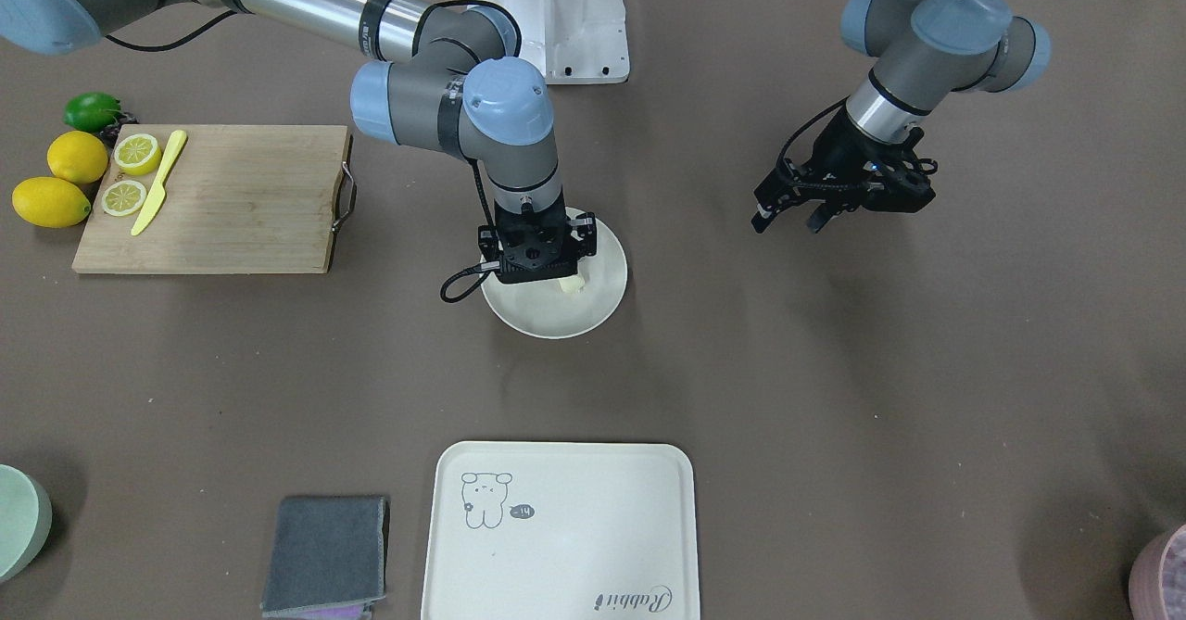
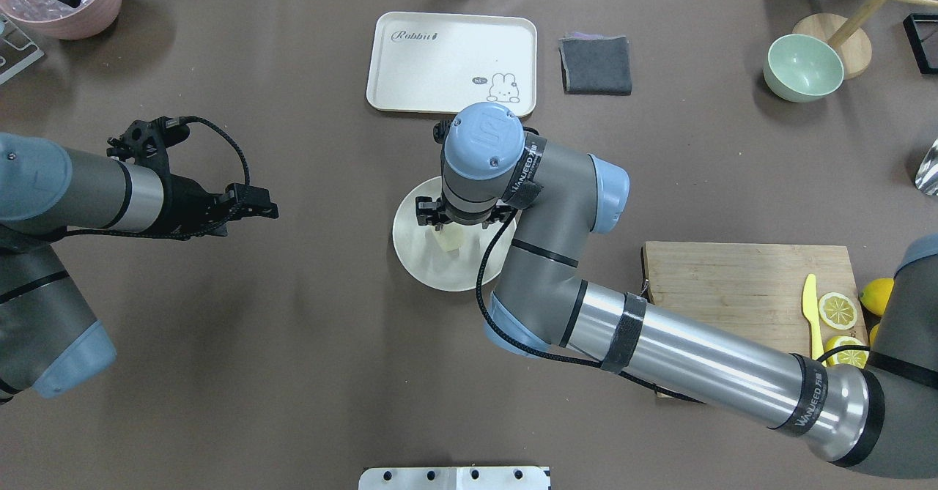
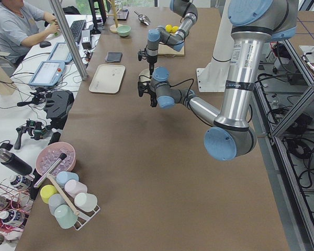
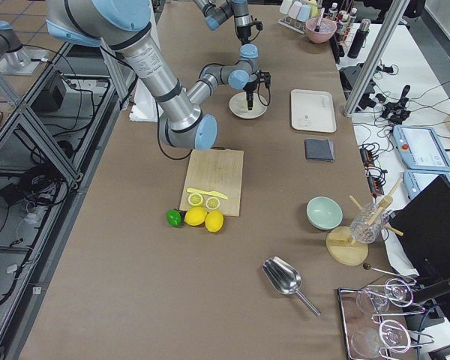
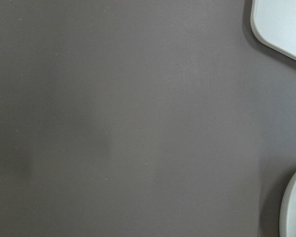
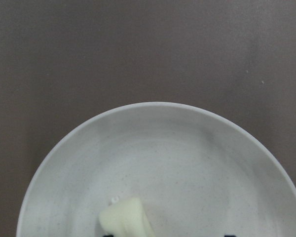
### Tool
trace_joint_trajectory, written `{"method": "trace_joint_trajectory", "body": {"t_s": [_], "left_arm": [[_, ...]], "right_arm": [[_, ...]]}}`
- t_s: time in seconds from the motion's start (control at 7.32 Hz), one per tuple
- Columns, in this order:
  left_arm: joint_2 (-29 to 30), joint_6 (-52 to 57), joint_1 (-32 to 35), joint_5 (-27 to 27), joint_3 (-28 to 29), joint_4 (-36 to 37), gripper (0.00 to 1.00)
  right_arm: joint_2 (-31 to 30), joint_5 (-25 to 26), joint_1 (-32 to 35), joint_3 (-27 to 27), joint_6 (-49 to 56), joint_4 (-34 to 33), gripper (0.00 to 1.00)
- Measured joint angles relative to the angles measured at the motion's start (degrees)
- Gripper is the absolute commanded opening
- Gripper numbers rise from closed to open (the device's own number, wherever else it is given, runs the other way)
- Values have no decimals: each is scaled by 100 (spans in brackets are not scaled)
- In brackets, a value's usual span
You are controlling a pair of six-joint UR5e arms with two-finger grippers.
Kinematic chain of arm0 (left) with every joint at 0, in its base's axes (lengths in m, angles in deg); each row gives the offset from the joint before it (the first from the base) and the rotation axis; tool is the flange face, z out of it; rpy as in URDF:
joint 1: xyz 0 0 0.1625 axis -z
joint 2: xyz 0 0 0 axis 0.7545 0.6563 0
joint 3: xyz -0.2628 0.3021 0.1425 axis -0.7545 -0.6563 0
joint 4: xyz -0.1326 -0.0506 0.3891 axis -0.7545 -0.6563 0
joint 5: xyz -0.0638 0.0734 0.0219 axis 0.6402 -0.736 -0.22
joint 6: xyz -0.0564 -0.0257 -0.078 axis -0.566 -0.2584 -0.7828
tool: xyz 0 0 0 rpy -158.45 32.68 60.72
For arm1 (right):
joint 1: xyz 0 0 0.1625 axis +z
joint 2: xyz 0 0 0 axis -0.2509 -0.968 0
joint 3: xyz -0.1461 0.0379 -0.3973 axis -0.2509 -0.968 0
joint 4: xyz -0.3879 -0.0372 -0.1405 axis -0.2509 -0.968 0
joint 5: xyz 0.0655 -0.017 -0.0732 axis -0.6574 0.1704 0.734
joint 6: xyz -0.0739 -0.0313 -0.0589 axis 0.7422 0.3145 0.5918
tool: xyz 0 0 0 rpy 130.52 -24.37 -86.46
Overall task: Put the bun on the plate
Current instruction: 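Open the right gripper to release the bun and lift away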
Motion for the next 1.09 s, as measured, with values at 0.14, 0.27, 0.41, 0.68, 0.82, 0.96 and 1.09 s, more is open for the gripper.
{"method": "trace_joint_trajectory", "body": {"t_s": [0.14, 0.27, 0.41, 0.68, 0.82, 0.96, 1.09], "left_arm": [[-6, 9, 18, 107, -20, 12, 98], [-29, 93, 102, 339, -52, 25, 98], [-97, 370, 291, 603, -69, 58, 98], [-744, 2011, 1213, 1307, -64, 217, 98], [-1241, 3071, 1845, 1766, -43, 259, 98], [-1677, 3994, 2476, 2203, -14, 317, 98], [-2006, 4922, 3063, 2524, 31, 501, 98]], "right_arm": [[-75, -47, 73, 303, -2, -88, 99], [-267, -180, 225, 851, 7, -367, 99], [-612, -440, 486, 1585, 70, -819, 99], [-1816, -1161, 1341, 2792, 997, -1351, 99], [-2440, -1385, 1777, 3024, 1861, -1402, 99], [-2999, -1555, 2243, 3106, 2814, -1409, 99], [-3511, -1841, 2812, 3125, 3810, -1408, 100]]}}
